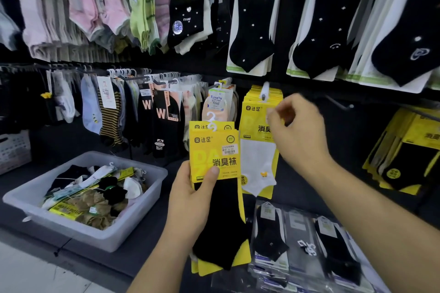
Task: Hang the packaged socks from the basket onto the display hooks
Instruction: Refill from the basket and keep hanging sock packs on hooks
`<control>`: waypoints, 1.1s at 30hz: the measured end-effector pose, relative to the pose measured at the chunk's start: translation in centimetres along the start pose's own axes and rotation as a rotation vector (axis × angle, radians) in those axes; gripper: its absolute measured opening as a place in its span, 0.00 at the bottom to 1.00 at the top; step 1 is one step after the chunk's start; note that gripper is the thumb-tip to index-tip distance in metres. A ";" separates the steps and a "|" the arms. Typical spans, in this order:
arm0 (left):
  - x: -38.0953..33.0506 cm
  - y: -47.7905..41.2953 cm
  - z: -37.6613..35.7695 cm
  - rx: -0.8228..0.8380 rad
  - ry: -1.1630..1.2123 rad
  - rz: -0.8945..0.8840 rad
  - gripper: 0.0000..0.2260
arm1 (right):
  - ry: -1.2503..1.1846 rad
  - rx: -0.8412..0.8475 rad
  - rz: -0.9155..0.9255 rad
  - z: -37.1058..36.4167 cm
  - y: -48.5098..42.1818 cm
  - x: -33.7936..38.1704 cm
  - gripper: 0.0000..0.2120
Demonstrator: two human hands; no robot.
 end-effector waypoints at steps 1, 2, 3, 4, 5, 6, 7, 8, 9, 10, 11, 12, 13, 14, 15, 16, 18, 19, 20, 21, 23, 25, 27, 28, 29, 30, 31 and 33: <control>-0.1 0.1 -0.3 0.012 0.015 -0.002 0.05 | -0.091 0.087 -0.068 -1.1 1.2 -0.2 0.11; -0.3 0.2 -0.5 0.025 0.029 -0.006 0.06 | -0.149 0.180 -0.135 -2.3 2.4 -0.5 0.14; -0.4 0.4 -0.8 0.041 0.039 -0.009 0.06 | -0.183 0.264 -0.187 -3.5 3.6 -0.8 0.16; -0.4 0.5 -1.1 0.056 0.046 -0.012 0.07 | -0.208 0.322 -0.228 -4.4 4.5 -1.1 0.17; -0.4 0.6 -1.3 0.068 0.052 -0.013 0.08 | -0.236 0.345 -0.259 -5.1 5.1 -1.4 0.17; -0.4 0.7 -1.5 0.074 0.058 -0.014 0.09 | -0.265 0.342 -0.288 -5.3 5.4 -1.7 0.17; -0.3 0.7 -1.6 0.075 0.061 -0.017 0.10 | -0.297 0.333 -0.324 -5.5 5.5 -2.2 0.16; -0.2 0.7 -1.7 0.074 0.062 -0.020 0.11 | -0.333 0.333 -0.368 -5.6 5.7 -2.7 0.16; -0.1 0.7 -1.7 0.071 0.065 -0.020 0.11 | -0.375 0.346 -0.409 -5.8 5.8 -3.1 0.15; 0.0 0.6 -1.8 0.074 0.076 -0.012 0.11 | -0.418 0.368 -0.443 -6.1 5.9 -3.4 0.14; 0.2 0.6 -1.9 0.078 0.097 0.002 0.11 | -0.460 0.387 -0.471 -6.3 6.1 -3.7 0.14; 0.3 0.6 -2.0 0.077 0.126 0.024 0.10 | -0.499 0.397 -0.497 -6.4 6.2 -4.0 0.13; 0.6 0.5 -2.1 0.066 0.150 0.046 0.10 | -0.532 0.398 -0.519 -6.4 6.3 -4.3 0.12; 0.8 0.5 -2.0 0.045 0.167 0.063 0.11 | -0.556 0.391 -0.533 -6.2 6.2 -4.6 0.10; 0.8 0.4 -1.8 0.020 0.170 0.067 0.10 | -0.566 0.372 -0.535 -6.0 6.0 -4.9 0.09; 0.8 0.3 -1.6 -0.002 0.161 0.064 0.07 | -0.566 0.338 -0.529 -5.6 5.8 -5.1 0.08; 0.8 0.2 -1.4 -0.024 0.117 0.057 0.08 | -0.576 0.217 -0.515 -4.4 5.0 -5.6 0.06; 0.8 0.2 -1.2 -0.029 0.097 0.060 0.09 | -0.584 0.141 -0.508 -3.7 4.5 -5.8 0.06; 0.9 0.2 -1.1 -0.035 0.084 0.064 0.09 | -0.591 0.068 -0.498 -2.8 4.1 -6.0 0.05; 0.9 0.2 -0.9 -0.042 0.072 0.066 0.09 | -0.598 0.006 -0.484 -2.1 3.7 -6.2 0.05; 0.7 0.2 -0.6 -0.056 0.049 0.061 0.09 | -0.611 -0.077 -0.464 -0.9 3.0 -6.5 0.05; 0.6 0.2 -0.5 -0.065 0.036 0.053 0.08 | -0.604 -0.116 -0.447 -0.4 2.4 -6.7 0.04; 0.6 0.2 -0.2 -0.080 0.029 0.048 0.07 | -0.572 -0.131 -0.423 -0.2 1.7 -6.5 0.04; 0.6 0.2 -0.1 -0.087 0.026 0.041 0.07 | -0.553 -0.132 -0.412 -0.2 1.4 -6.5 0.04; 0.6 0.2 0.1 -0.093 0.025 0.034 0.07 | -0.537 -0.128 -0.404 -0.3 1.1 -6.4 0.04; 0.5 0.1 0.2 -0.097 0.025 0.027 0.07 | -0.526 -0.117 -0.395 -0.4 0.8 -6.2 0.04; 0.4 0.1 0.3 -0.100 0.026 0.023 0.08 | -0.516 -0.100 -0.385 -0.7 0.6 -6.0 0.04; 0.2 0.0 0.6 -0.104 0.027 0.017 0.09 | -0.477 -0.066 -0.362 -1.2 0.5 -5.7 0.04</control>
Point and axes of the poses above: each hand's wrist, its own y-axis away from the middle knuckle, its own z-axis out of the back of the hand, x = y × z, the point moved 9 cm from there along -y, towards the middle knuckle, and after that the axes turned 2 degrees about -x, right-handed, at the moved point
